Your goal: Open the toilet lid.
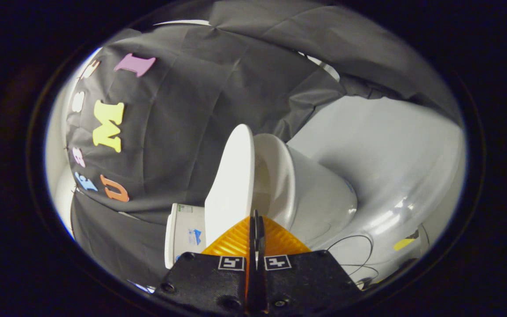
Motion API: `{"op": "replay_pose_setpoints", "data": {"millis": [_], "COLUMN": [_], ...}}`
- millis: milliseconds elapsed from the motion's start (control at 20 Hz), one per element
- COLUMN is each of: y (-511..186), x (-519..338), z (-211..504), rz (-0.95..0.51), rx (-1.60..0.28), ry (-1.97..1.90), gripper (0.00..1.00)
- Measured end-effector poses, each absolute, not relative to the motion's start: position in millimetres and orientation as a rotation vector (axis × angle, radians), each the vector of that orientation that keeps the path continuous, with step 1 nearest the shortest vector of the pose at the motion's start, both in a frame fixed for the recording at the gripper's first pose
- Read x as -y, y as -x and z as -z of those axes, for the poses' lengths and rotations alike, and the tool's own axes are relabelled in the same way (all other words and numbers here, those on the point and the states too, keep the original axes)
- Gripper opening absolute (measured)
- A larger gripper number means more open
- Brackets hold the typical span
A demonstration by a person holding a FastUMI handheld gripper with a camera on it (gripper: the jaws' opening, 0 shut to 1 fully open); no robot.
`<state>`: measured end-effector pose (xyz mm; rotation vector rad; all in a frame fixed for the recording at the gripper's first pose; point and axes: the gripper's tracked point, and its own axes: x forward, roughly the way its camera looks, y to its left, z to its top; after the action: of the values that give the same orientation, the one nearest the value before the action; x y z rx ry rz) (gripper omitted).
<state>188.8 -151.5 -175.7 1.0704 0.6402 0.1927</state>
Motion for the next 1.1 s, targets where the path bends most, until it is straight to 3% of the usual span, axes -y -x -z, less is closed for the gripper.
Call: {"op": "replay_pose_setpoints", "data": {"millis": [1100], "y": [-174], "x": [110], "z": [60], "rz": [-0.221], "rx": [-0.534], "ry": [-0.843], "gripper": [0.04]}}
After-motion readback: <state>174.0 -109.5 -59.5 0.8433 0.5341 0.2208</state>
